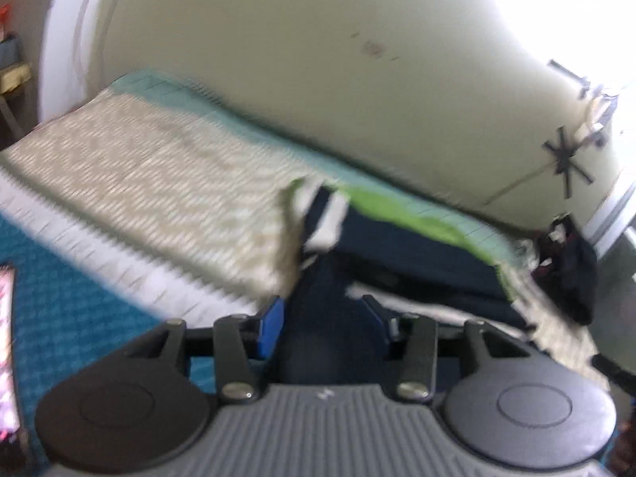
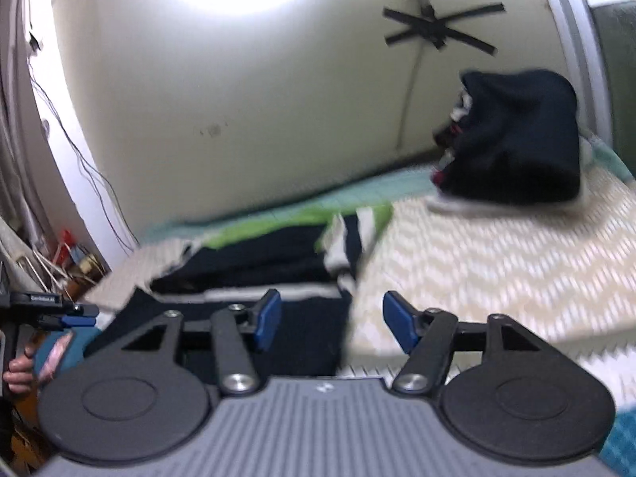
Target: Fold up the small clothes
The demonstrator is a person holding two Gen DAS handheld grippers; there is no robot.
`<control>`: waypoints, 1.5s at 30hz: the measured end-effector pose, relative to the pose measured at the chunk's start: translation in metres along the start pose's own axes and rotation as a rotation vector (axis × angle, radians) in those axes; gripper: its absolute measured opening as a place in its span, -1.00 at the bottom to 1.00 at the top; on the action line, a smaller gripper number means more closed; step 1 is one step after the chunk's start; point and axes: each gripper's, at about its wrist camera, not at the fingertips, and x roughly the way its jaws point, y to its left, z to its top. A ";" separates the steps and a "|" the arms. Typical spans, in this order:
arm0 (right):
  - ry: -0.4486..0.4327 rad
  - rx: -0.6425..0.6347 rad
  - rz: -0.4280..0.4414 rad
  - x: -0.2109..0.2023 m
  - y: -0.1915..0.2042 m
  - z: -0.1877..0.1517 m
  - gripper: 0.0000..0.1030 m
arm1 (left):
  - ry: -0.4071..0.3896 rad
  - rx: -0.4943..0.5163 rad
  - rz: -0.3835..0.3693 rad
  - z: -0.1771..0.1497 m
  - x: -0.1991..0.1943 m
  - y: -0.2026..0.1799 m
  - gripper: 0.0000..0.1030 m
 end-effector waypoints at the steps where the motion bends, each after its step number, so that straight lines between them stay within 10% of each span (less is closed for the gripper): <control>1: 0.005 -0.004 0.023 0.008 0.004 0.004 0.16 | 0.001 0.010 -0.021 0.003 0.007 -0.007 -0.16; 11: 0.165 -0.031 0.069 0.090 0.022 -0.019 -0.15 | 0.080 0.104 0.061 -0.023 0.063 -0.009 -0.50; 21: 0.106 -0.012 0.083 0.092 -0.008 0.055 0.11 | 0.027 0.144 0.000 0.050 0.053 -0.042 -0.07; 28: 0.197 -0.121 0.118 0.185 -0.005 0.121 0.21 | 0.128 0.244 -0.004 0.118 0.166 -0.100 0.15; 37: 0.339 -0.108 0.166 0.311 0.000 0.132 0.29 | 0.299 0.157 -0.039 0.132 0.290 -0.086 0.53; 40: 0.399 -0.129 0.162 0.339 0.002 0.125 0.21 | 0.316 0.167 -0.080 0.127 0.299 -0.091 0.09; 45: 0.416 -0.185 0.196 0.342 0.013 0.118 -0.65 | 0.289 0.243 -0.069 0.121 0.290 -0.102 -0.66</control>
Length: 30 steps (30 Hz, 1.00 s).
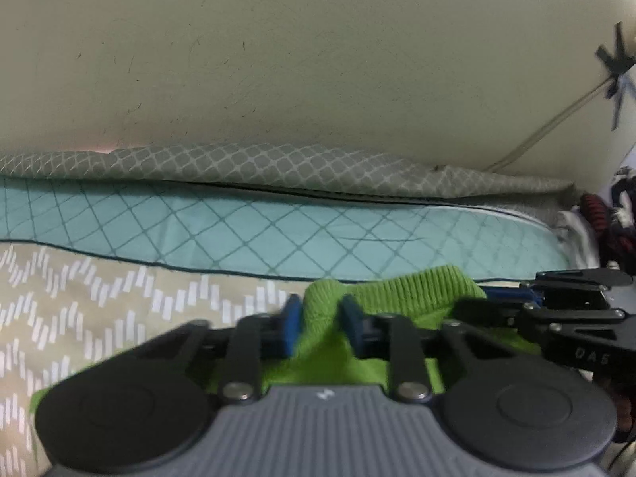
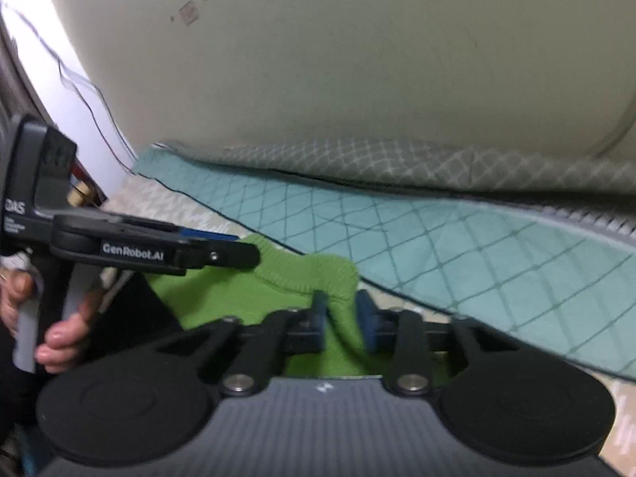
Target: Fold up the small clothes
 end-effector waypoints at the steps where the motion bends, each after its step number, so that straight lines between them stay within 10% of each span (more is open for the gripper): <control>1: -0.018 -0.005 0.009 -0.005 0.002 0.000 -0.68 | -0.008 -0.015 -0.016 -0.001 -0.008 0.000 -0.67; 7: -0.146 -0.110 0.046 -0.074 0.059 -0.010 -0.71 | -0.165 -0.021 -0.099 -0.034 -0.103 -0.010 -0.70; 14: -0.255 -0.356 0.014 -0.170 0.150 -0.087 -0.75 | -0.349 0.002 -0.117 -0.149 -0.207 -0.030 -0.67; 22: -0.175 -0.417 -0.026 -0.178 0.197 -0.199 -0.76 | -0.265 -0.080 -0.047 -0.253 -0.204 -0.036 -0.65; 26: -0.152 -0.386 -0.065 -0.162 0.196 -0.227 -0.72 | -0.230 -0.147 -0.062 -0.269 -0.199 -0.024 -0.32; 30: -0.187 -0.303 -0.052 -0.173 0.184 -0.238 0.07 | -0.308 -0.195 -0.043 -0.269 -0.228 -0.006 0.04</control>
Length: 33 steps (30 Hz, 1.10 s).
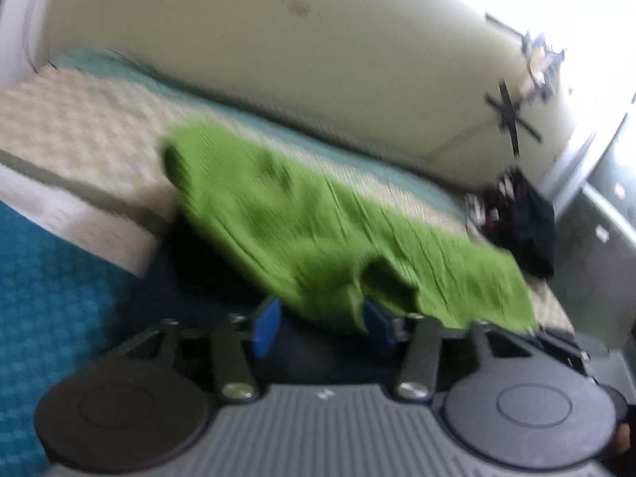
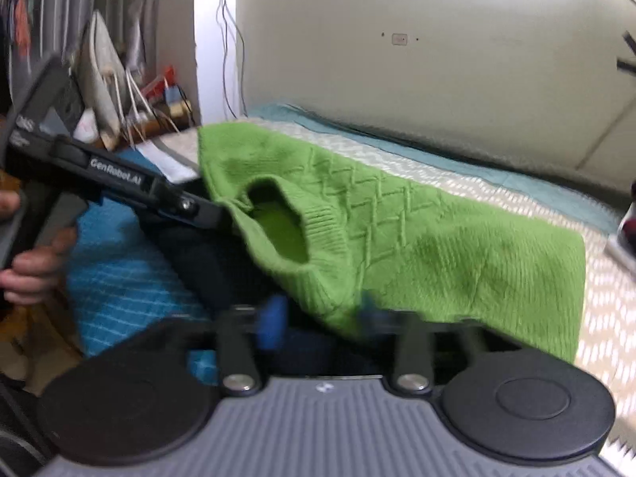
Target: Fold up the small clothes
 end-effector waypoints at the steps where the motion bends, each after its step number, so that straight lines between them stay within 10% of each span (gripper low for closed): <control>1: -0.018 0.017 0.015 -0.009 -0.005 -0.002 0.06 | -0.031 -0.004 0.008 0.005 -0.008 0.004 0.05; 5: -0.093 0.054 0.010 -0.034 -0.014 0.002 0.05 | -0.153 -0.046 0.039 0.029 -0.033 0.020 0.23; 10: -0.200 0.117 -0.193 -0.044 -0.033 0.011 0.10 | -0.181 -0.076 0.178 0.060 -0.013 0.042 0.64; 11: -0.204 0.147 -0.258 -0.041 -0.041 0.010 0.10 | -0.162 -0.094 0.191 0.063 -0.005 0.048 0.56; 14: -0.146 0.224 -0.365 -0.020 -0.061 0.000 -0.33 | -0.014 -0.159 0.221 0.065 0.036 0.067 -0.53; 16: -0.046 0.245 -0.447 0.003 -0.076 -0.011 -0.41 | 0.049 -0.199 0.236 0.055 0.057 0.074 -0.48; 19: -0.072 0.433 -0.400 -0.008 -0.103 -0.021 -0.25 | 0.031 -0.109 0.288 0.048 0.052 0.058 -0.46; 25: -0.191 0.402 -0.409 -0.037 -0.094 -0.006 -0.10 | -0.078 -0.162 0.203 0.058 0.009 0.053 -0.20; 33: -0.186 0.284 -0.163 0.002 -0.045 0.047 -0.10 | -0.070 0.021 0.129 0.071 0.048 0.002 -0.06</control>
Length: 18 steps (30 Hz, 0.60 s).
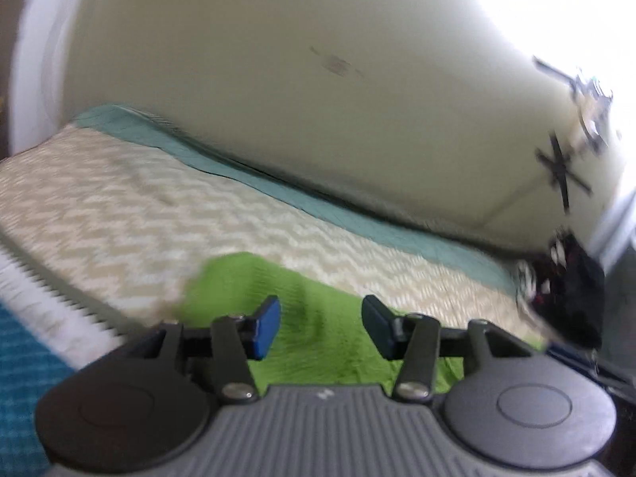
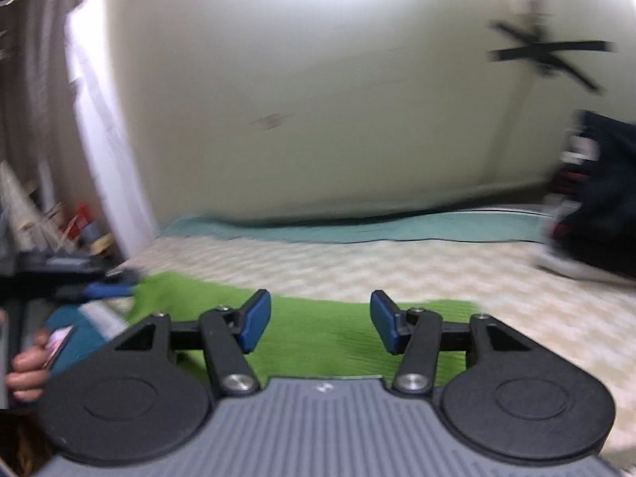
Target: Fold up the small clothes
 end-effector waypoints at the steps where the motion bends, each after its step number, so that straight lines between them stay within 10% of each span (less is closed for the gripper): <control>1: 0.015 -0.024 0.015 0.008 0.006 0.000 -0.10 | 0.036 0.020 0.022 -0.004 0.013 -0.002 -0.05; 7: 0.128 -0.001 -0.076 0.048 -0.029 -0.019 -0.50 | 0.005 0.181 0.082 -0.040 0.029 -0.011 0.00; 18: 0.088 0.086 -0.059 0.034 -0.037 -0.024 -0.50 | -0.004 0.216 0.042 -0.047 0.027 -0.011 0.48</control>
